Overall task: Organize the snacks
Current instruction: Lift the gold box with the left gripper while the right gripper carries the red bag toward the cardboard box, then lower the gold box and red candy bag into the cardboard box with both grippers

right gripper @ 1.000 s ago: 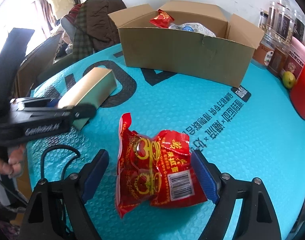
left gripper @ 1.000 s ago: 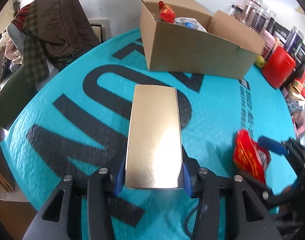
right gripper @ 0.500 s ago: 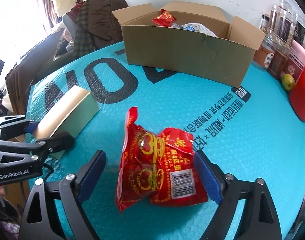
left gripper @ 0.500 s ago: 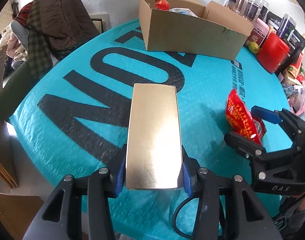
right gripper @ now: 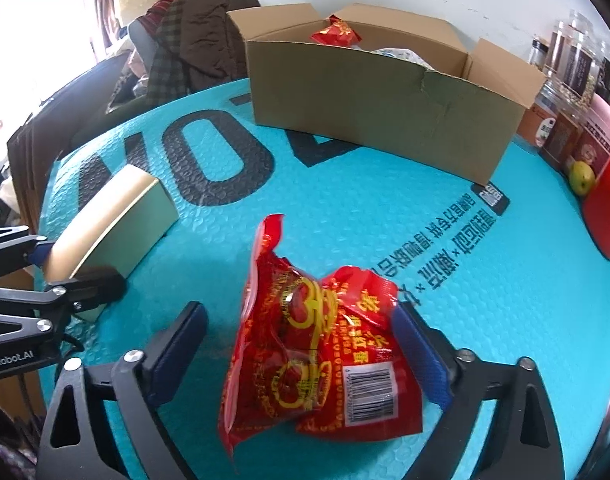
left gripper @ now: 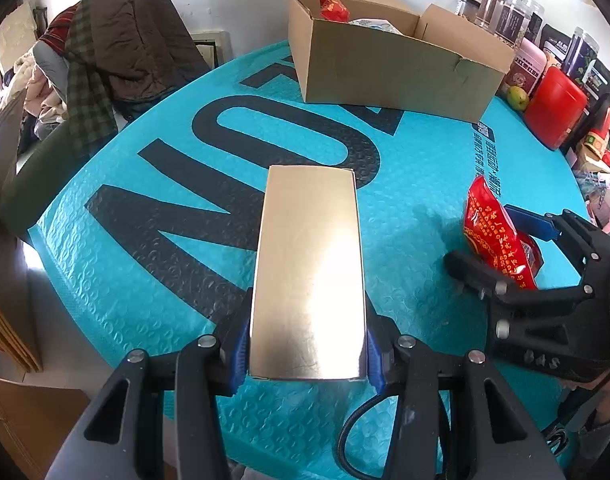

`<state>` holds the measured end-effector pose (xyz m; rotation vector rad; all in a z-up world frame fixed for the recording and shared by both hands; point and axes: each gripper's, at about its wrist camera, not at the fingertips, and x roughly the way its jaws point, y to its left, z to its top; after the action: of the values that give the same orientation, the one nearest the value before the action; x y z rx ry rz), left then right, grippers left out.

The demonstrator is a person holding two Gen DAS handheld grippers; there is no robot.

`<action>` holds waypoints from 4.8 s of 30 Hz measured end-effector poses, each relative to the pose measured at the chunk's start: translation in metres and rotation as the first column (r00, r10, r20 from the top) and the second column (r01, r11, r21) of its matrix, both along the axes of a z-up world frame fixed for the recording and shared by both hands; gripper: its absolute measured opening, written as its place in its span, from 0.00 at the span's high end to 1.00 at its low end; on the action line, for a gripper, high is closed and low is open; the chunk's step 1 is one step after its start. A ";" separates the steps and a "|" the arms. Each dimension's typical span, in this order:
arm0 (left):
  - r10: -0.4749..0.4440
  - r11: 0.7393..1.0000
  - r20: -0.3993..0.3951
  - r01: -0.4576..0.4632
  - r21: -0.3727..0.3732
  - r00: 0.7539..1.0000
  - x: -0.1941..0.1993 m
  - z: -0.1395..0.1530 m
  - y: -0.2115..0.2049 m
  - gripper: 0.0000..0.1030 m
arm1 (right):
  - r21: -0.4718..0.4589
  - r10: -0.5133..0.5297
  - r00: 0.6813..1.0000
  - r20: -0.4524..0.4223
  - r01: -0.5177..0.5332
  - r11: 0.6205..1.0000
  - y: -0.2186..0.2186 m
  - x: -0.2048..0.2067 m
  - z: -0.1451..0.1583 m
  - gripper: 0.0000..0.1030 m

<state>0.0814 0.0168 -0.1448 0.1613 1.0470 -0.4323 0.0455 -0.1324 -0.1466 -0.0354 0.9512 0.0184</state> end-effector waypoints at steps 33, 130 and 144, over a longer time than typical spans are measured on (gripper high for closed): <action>-0.086 0.996 0.016 0.086 -0.012 0.996 -0.033 0.000 -0.028 0.55 | 0.122 -0.063 0.997 0.034 0.059 0.991 -0.017 -0.064 0.015 0.63; -0.042 0.995 0.277 0.066 -0.079 0.960 0.187 0.089 -0.131 0.58 | 0.061 -0.014 0.968 0.252 -0.002 0.998 -0.102 0.150 0.104 0.64; -0.039 0.999 0.249 0.047 -0.025 0.968 0.197 0.070 -0.137 0.58 | 0.024 -0.014 0.984 0.180 0.009 1.000 -0.099 0.166 0.081 0.64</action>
<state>0.2783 -0.1198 -0.0751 0.2058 0.7913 -0.4544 0.2110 -0.2317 -0.0660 -0.0102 0.7704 0.0151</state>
